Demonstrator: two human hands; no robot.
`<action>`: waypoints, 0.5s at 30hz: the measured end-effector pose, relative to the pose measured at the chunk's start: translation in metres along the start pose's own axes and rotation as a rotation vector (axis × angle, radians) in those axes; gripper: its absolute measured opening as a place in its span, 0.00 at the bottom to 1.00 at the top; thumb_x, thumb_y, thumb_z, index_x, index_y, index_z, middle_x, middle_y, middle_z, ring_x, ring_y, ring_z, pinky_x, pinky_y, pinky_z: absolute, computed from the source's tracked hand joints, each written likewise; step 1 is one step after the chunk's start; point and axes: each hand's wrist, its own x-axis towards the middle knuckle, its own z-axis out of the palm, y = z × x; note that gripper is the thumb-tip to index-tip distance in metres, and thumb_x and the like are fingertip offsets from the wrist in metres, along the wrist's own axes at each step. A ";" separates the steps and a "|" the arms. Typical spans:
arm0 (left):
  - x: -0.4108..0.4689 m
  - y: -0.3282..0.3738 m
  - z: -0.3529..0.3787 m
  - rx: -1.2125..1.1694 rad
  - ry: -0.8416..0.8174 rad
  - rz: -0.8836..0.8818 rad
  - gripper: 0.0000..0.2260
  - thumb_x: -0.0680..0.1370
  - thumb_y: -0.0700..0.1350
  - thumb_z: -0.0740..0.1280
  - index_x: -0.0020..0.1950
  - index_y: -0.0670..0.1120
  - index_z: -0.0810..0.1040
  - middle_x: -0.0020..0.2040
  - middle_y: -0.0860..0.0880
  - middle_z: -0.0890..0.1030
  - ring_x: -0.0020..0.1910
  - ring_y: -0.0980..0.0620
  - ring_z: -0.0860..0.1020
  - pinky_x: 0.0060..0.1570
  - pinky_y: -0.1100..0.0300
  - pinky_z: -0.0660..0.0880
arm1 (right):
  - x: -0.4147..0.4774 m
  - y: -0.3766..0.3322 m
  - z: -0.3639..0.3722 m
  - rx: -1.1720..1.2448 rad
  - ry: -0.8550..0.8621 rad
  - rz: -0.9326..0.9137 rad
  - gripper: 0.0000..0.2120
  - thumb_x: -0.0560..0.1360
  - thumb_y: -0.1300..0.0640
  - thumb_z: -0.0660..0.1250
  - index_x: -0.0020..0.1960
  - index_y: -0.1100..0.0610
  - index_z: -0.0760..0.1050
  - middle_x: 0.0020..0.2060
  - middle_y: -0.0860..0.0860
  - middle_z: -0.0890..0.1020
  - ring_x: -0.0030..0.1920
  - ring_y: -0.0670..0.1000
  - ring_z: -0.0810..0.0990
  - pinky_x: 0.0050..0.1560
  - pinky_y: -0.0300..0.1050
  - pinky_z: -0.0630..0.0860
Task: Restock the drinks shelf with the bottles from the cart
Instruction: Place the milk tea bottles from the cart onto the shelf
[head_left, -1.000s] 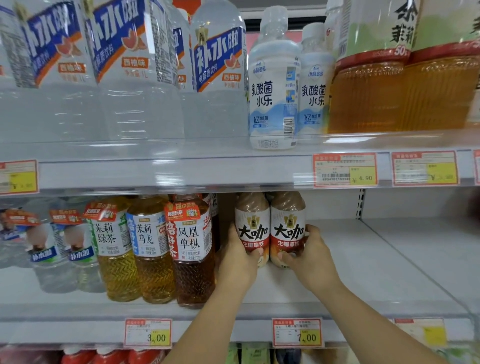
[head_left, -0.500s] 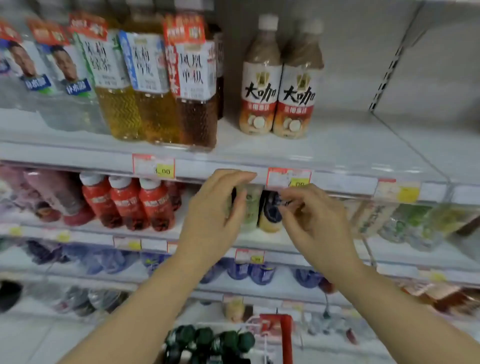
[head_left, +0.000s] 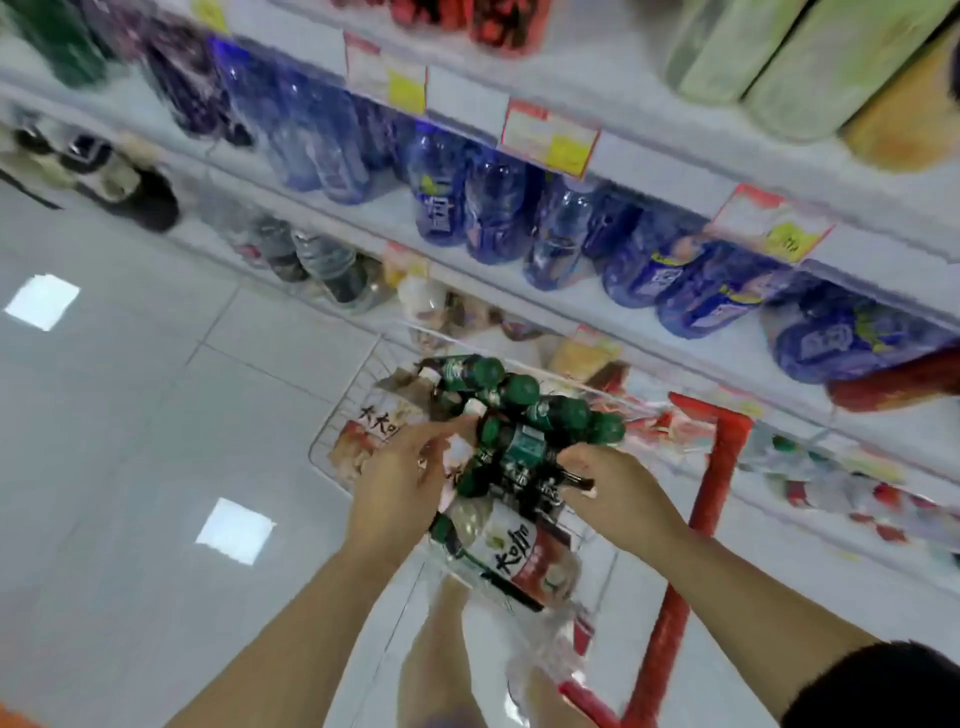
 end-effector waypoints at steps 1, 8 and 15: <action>-0.002 -0.016 0.007 -0.001 -0.013 -0.045 0.12 0.78 0.39 0.62 0.58 0.49 0.79 0.51 0.54 0.81 0.44 0.57 0.76 0.41 0.71 0.69 | 0.008 0.001 0.013 0.007 -0.044 0.005 0.20 0.76 0.53 0.66 0.67 0.53 0.70 0.63 0.51 0.76 0.62 0.50 0.75 0.62 0.45 0.72; -0.012 -0.072 0.036 -0.021 -0.046 -0.211 0.12 0.78 0.39 0.61 0.60 0.47 0.77 0.55 0.51 0.78 0.49 0.56 0.75 0.46 0.65 0.67 | 0.036 0.011 0.086 -0.134 -0.352 0.018 0.44 0.60 0.36 0.74 0.70 0.51 0.63 0.64 0.50 0.70 0.62 0.51 0.72 0.59 0.50 0.73; -0.004 -0.088 0.032 -0.019 0.125 -0.206 0.11 0.77 0.38 0.64 0.57 0.46 0.79 0.55 0.50 0.77 0.49 0.51 0.75 0.45 0.62 0.68 | 0.031 0.012 0.091 -0.060 -0.212 0.009 0.36 0.60 0.40 0.75 0.63 0.52 0.68 0.56 0.48 0.72 0.54 0.49 0.73 0.49 0.43 0.72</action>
